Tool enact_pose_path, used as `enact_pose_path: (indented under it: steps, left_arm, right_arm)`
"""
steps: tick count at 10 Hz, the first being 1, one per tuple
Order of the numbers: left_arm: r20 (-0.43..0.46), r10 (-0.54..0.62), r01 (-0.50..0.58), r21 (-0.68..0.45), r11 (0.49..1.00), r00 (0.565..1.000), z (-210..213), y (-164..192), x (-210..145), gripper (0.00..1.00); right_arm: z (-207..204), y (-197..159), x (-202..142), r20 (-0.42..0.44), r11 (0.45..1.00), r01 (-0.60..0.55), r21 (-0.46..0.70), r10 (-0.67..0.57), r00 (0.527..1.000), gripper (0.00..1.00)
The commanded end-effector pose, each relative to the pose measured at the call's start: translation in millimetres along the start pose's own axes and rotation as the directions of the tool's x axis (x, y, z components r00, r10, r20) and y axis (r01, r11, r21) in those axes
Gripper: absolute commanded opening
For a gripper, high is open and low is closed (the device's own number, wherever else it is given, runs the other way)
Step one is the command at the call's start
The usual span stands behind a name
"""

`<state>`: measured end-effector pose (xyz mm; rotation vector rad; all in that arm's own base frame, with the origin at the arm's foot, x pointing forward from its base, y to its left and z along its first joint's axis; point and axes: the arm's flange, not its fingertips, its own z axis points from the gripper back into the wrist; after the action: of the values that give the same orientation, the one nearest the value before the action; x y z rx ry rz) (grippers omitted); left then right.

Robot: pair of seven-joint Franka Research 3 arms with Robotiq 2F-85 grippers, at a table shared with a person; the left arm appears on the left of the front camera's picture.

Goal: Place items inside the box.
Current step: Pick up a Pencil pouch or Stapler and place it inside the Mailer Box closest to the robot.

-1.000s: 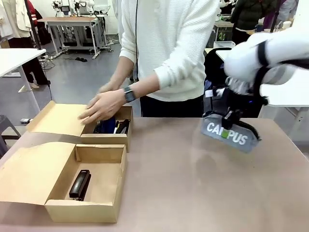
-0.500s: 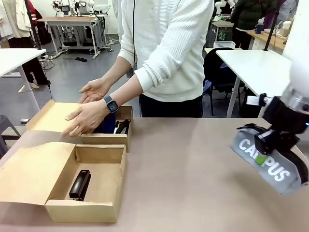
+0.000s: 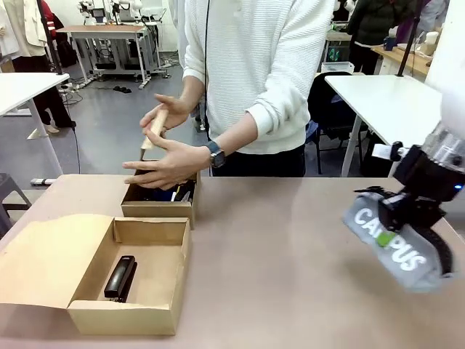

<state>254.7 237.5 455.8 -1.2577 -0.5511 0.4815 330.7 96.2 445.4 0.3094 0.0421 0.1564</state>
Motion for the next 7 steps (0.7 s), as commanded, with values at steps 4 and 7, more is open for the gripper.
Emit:
enact_pose_path:
  steps: [4, 7]
  left_arm:
    - [0.003, -0.017, 0.017, -0.019, 1.0, 1.0, 1.3, -0.6, 0.2, 1.0]
    - [0.003, -0.017, 0.017, -0.019, 1.0, 1.0, 1.3, -0.6, 0.2, 1.0]
  right_arm:
    - [-27.5, 205.6, 9.8, 0.051, 0.865, 0.487, 0.121, -0.495, 0.867, 0.1]
    - [-83.1, 301.5, 6.3, 0.154, 0.894, 0.444, 0.068, -0.449, 0.88, 0.1]
